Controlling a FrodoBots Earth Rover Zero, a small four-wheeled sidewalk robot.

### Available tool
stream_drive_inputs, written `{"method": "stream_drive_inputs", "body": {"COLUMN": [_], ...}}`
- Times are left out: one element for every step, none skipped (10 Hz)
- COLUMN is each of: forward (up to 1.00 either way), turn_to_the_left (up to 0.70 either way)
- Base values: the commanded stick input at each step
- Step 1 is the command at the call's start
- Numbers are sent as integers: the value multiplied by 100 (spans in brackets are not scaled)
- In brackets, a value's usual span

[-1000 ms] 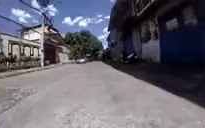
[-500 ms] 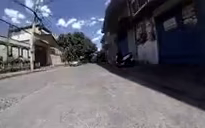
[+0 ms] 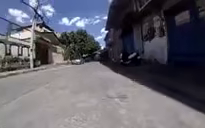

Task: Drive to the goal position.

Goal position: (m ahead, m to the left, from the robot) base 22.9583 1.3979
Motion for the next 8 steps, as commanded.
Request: {"method": "stream_drive_inputs", "body": {"forward": [100,100,100,100,100,100,100,100], "turn_to_the_left": [2,5,0,0,0,0,0,0]}}
